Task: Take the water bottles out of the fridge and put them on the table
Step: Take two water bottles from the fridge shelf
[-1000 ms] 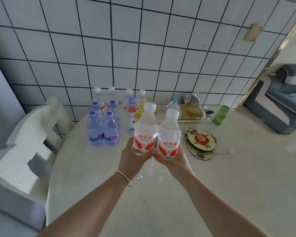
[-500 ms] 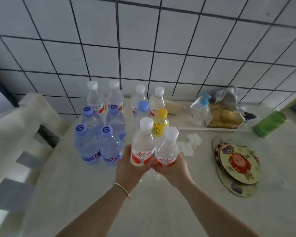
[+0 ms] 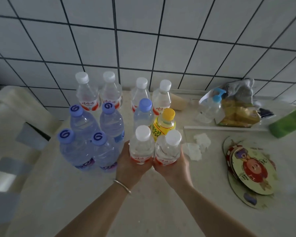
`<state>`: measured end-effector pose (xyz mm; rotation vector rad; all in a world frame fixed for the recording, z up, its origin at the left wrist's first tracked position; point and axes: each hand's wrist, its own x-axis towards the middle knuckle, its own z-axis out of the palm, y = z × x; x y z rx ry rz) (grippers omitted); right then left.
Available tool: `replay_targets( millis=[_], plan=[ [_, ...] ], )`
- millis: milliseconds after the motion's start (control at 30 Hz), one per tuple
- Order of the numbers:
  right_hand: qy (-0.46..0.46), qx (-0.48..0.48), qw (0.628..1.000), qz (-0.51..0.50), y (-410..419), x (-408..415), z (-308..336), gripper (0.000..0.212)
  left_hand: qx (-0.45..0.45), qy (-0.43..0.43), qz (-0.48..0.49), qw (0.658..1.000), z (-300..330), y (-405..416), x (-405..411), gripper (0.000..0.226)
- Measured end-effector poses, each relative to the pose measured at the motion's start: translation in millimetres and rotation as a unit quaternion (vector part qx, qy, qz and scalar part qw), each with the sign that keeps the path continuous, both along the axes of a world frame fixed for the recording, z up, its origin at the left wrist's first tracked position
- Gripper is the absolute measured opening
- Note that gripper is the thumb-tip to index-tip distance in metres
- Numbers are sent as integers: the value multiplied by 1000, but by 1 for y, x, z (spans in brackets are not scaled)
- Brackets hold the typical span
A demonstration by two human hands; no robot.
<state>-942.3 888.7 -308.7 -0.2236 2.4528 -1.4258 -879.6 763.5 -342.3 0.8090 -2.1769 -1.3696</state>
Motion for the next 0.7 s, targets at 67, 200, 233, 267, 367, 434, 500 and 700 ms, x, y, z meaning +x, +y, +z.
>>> replay_targets(
  millis=[67,200,233,267,367,434,500,700],
  plan=[
    [-1,0,1000,-1,2,2,1,70,2,20,29,999,2,2,1,69],
    [-13,20,1000,18,5,2,7,72,21,43,16,999,13,6,7,70],
    [-14,34,999,35,8,2,10,73,21,38,8,999,15,6,9,69],
    [-14,58,997,53,12,4,14,75,22,36,1,999,17,6,10,70],
    [-25,149,985,84,28,11,28,81,37,18,-2,999,28,9,18,77],
    [-26,182,979,88,42,21,41,82,44,8,2,999,36,13,27,76],
    [-15,182,979,84,56,36,56,78,35,-1,10,999,51,22,42,71],
    [14,143,988,62,100,99,89,72,26,6,55,998,88,59,107,90]
  ],
)
